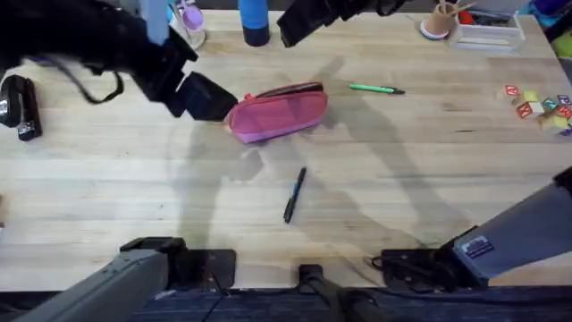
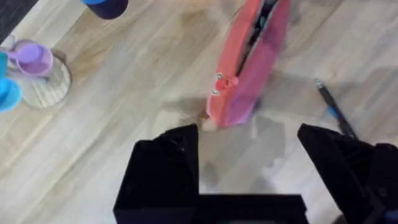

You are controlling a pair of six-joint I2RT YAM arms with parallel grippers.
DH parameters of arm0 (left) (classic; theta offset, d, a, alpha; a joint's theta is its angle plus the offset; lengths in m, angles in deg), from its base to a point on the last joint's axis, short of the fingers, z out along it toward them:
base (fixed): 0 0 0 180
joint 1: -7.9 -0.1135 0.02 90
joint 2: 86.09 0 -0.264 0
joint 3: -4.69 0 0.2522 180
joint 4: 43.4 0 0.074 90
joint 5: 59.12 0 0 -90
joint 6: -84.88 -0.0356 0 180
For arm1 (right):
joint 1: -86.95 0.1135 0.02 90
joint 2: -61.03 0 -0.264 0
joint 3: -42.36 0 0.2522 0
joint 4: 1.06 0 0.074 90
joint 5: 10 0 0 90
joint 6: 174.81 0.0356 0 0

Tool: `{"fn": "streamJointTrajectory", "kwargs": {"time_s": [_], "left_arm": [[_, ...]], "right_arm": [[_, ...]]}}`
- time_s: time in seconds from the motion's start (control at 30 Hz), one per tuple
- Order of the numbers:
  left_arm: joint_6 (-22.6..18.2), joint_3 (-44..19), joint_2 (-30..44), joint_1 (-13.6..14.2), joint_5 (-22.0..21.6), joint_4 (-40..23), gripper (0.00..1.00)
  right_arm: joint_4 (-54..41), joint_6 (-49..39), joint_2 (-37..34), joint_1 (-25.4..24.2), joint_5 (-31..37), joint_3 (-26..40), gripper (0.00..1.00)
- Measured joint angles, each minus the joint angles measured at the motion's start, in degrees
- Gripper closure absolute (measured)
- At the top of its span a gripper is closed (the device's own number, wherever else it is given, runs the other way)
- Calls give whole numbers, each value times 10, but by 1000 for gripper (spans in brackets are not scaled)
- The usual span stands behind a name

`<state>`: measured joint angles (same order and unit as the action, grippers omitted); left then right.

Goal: Unzip the bag, pick up the pens from the table one at a time and place them inside, then zip the bag closed.

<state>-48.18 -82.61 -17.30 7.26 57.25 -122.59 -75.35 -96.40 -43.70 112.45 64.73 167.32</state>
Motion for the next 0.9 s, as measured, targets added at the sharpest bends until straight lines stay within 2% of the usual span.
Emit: {"fn": "streamJointTrajectory", "kwargs": {"time_s": [0.2,0.37,0.47,0.57,0.67,0.73,0.77,0.9], "left_arm": [[21,0,-57,-3,0,-53,7],[28,0,-75,-2,-1,-64,7],[29,0,-75,-2,-3,-64,7],[30,0,-76,-2,-8,-63,7],[30,0,-76,-2,-14,-63,8],[30,0,-76,-2,-18,-63,7],[30,0,-76,-3,-19,-63,7],[30,0,-76,-2,-21,-63,7]], "right_arm": [[-17,-24,0,18,11,11,8],[-14,-43,0,31,19,11,17],[-1,-50,0,34,25,11,161],[7,-56,0,34,27,11,347],[7,-66,0,34,31,12,614],[8,-78,0,34,33,11,887],[9,-83,0,34,33,11,948],[10,-120,0,35,33,11,970]]}}
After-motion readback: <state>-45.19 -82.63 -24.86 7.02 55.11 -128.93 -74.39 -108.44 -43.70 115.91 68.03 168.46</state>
